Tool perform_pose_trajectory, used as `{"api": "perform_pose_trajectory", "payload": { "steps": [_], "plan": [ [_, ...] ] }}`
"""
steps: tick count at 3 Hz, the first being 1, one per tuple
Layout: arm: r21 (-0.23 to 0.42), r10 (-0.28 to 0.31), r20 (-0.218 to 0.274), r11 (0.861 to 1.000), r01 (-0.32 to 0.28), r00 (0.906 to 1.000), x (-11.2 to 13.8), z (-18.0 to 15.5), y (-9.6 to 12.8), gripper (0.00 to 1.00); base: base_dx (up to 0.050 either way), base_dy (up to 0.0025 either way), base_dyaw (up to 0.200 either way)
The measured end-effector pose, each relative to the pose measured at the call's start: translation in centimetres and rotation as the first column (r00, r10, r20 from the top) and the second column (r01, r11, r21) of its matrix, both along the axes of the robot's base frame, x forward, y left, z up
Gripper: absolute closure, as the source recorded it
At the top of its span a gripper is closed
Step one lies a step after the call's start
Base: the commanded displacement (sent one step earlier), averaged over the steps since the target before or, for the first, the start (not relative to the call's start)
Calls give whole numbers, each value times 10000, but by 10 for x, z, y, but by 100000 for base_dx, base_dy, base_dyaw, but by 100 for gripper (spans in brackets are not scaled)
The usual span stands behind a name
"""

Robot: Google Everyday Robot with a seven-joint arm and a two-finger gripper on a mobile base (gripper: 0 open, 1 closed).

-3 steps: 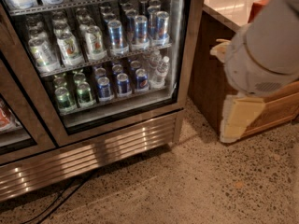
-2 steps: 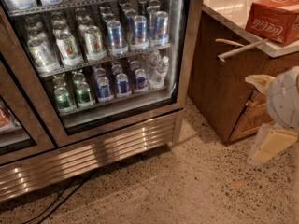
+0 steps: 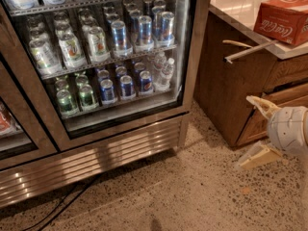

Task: Open right fridge door

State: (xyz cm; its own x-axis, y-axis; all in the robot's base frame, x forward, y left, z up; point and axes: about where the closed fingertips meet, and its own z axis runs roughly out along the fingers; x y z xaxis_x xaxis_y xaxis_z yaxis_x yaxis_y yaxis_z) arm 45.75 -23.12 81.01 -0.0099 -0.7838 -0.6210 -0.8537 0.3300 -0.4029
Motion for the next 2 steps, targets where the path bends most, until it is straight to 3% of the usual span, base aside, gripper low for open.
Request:
{"api": "perform_pose_trajectory", "payload": {
  "steps": [1, 2],
  "plan": [
    [2601, 816, 647, 9608, -957, 9946, 1, 15, 31, 0, 0, 0, 0],
    [4639, 1550, 795, 8686, -1742, 9847, 2, 47, 69, 0, 0, 0, 0]
  ]
}}
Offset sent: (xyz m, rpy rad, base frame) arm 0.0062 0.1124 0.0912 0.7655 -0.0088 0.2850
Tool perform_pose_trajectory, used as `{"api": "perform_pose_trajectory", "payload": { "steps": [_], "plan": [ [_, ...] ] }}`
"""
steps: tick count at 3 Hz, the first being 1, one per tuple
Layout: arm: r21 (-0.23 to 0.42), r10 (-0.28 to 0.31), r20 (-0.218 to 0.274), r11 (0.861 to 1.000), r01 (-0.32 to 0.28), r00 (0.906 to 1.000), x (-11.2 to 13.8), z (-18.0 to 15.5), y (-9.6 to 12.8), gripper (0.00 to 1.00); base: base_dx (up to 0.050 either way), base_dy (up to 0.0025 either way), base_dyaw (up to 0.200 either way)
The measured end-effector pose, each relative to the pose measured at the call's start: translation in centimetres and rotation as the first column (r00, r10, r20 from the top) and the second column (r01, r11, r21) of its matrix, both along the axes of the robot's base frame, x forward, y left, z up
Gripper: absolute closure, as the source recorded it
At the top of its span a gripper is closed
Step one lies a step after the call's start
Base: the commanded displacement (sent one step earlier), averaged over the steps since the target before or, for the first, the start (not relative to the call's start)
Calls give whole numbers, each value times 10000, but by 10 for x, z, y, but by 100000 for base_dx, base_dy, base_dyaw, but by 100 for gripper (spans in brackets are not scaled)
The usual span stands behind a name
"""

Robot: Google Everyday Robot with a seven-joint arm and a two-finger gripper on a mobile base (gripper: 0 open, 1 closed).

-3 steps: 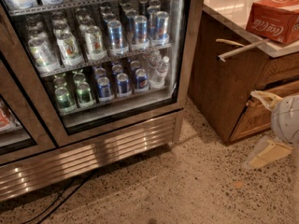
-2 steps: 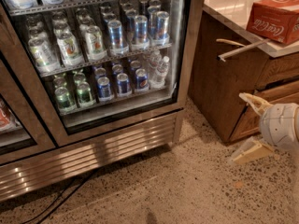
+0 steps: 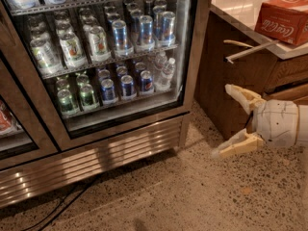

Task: Open right fridge door

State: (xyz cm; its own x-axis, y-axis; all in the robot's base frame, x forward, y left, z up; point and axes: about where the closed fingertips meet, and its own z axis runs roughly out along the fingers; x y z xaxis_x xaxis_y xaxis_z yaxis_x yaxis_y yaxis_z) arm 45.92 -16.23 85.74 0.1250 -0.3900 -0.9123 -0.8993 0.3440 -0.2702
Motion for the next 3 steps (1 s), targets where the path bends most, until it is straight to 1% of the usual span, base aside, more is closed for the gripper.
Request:
{"api": "perform_pose_trajectory", "payload": {
  "steps": [1, 2, 3],
  "plan": [
    [1228, 611, -74, 9906, -597, 9981, 2, 20, 23, 0, 0, 0, 0],
    [1780, 975, -127, 9796, -937, 9952, 7, 34, 37, 0, 0, 0, 0],
    [1756, 1267, -201, 9770, -1213, 9917, 23, 51, 50, 0, 0, 0, 0]
  ]
}}
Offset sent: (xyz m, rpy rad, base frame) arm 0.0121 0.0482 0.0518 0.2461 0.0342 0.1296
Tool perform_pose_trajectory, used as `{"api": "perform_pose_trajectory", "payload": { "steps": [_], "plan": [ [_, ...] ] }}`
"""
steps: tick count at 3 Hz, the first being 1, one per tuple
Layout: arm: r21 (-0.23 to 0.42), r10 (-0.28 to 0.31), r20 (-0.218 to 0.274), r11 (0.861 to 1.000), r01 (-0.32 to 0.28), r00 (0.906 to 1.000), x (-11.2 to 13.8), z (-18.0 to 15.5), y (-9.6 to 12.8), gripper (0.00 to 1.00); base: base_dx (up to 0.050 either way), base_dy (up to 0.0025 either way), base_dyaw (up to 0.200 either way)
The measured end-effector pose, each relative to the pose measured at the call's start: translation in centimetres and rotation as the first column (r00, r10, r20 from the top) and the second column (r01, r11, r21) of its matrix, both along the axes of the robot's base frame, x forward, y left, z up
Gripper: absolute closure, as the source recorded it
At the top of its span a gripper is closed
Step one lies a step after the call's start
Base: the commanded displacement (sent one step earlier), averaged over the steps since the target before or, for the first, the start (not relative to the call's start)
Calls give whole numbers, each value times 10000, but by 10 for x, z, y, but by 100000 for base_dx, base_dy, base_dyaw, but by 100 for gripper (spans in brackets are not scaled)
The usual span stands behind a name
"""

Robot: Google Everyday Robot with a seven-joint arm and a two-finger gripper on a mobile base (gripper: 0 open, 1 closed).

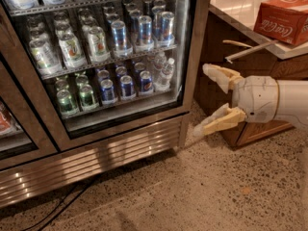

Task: Open right fridge door

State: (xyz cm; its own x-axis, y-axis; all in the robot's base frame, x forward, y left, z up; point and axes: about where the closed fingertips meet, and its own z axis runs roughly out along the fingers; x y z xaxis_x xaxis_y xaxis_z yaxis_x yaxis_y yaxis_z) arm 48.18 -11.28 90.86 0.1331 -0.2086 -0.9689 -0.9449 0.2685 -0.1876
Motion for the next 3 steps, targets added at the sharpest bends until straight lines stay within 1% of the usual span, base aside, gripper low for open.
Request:
{"api": "perform_pose_trajectory", "payload": {
  "steps": [1, 2, 3],
  "plan": [
    [-250, 388, 115, 9989, -385, 9992, 14, 18, 17, 0, 0, 0, 0],
    [-537, 1148, 500, 9922, -1121, 9921, 25, 43, 52, 0, 0, 0, 0],
    [-724, 1983, 875, 9787, -1923, 9762, 32, 65, 90, 0, 0, 0, 0]
  ]
}}
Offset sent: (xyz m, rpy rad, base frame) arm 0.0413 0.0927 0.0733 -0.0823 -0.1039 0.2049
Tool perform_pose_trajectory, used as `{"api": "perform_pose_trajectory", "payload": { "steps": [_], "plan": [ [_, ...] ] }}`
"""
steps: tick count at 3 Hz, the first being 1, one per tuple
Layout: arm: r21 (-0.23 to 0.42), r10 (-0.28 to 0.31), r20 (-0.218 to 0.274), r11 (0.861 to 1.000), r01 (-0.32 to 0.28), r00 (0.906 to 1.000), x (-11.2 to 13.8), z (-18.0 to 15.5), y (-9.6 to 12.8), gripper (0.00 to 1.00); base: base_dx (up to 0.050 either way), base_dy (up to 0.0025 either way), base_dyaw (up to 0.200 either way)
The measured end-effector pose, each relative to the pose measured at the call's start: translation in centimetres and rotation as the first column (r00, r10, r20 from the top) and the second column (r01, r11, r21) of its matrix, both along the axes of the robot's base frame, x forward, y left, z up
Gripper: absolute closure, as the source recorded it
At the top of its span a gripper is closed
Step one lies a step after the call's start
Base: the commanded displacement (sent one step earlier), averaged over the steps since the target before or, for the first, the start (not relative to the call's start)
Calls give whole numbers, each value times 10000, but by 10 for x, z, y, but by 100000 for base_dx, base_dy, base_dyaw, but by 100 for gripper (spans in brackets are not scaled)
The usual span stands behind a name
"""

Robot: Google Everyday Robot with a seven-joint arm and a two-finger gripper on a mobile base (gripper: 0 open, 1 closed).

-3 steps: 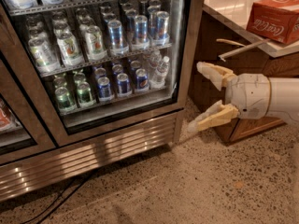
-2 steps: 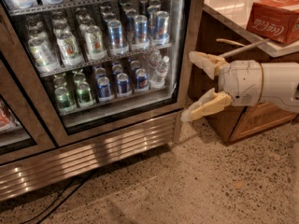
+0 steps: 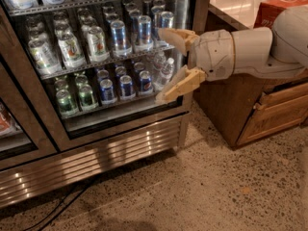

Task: Open right fridge door

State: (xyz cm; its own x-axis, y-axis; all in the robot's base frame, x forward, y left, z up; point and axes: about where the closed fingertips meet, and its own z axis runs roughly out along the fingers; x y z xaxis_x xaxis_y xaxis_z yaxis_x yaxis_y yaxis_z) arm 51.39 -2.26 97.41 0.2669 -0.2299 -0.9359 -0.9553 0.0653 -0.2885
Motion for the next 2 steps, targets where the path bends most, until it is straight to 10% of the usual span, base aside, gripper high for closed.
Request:
{"api": "perform_pose_trajectory", "payload": {
  "steps": [2],
  "plan": [
    [-67, 512, 241, 9987, -510, 9984, 4, 13, 24, 0, 0, 0, 0]
  ]
}}
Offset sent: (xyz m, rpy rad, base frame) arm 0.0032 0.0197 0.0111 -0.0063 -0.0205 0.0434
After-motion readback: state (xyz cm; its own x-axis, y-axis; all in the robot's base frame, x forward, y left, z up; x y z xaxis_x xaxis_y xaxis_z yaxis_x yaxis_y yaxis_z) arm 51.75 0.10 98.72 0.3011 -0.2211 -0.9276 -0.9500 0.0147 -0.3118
